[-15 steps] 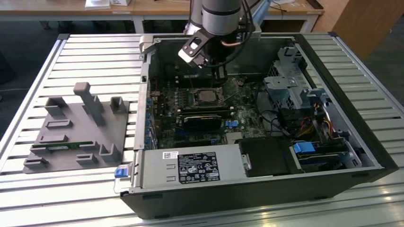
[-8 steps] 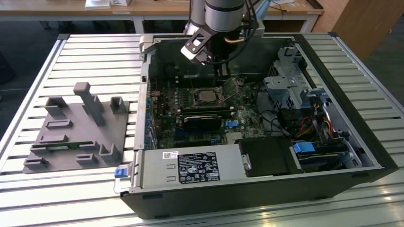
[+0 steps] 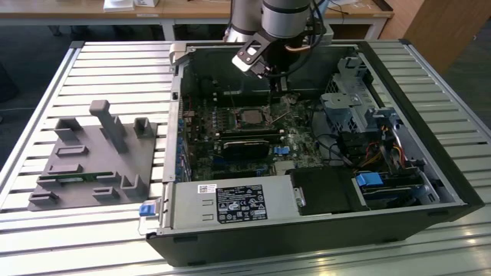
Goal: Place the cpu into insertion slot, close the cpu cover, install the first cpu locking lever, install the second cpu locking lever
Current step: 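Close the cpu cover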
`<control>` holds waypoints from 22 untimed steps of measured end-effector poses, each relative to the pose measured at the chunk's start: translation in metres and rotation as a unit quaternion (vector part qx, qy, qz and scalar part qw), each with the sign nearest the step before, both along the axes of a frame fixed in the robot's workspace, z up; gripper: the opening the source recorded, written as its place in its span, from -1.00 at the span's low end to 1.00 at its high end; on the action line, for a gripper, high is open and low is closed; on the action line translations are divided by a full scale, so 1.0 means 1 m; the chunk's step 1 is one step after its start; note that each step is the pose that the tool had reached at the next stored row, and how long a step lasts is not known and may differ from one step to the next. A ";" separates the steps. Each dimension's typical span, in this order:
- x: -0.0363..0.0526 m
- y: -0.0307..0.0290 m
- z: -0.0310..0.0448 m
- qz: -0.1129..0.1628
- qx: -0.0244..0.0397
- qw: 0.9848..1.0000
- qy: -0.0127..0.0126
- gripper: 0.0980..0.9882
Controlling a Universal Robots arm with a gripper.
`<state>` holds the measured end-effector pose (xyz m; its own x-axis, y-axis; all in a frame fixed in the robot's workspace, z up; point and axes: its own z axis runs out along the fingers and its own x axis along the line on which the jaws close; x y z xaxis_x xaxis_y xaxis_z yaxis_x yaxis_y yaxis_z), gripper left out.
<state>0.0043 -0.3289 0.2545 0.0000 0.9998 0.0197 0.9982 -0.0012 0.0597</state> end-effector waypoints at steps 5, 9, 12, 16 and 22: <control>0.0039 0.0000 0.0033 0.000 0.000 1.000 0.000 -0.98; 0.0101 0.0000 0.0036 0.000 0.000 1.000 0.000 -0.98; 0.0206 0.0000 0.0035 0.000 0.000 1.000 0.000 -0.98; 0.0287 0.0004 0.0036 0.000 0.000 1.000 0.000 -0.98; 0.0322 0.0007 0.0036 0.000 0.000 1.000 0.001 -0.98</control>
<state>0.0365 -0.3282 0.2581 0.0001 0.9998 0.0198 0.9983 -0.0013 0.0575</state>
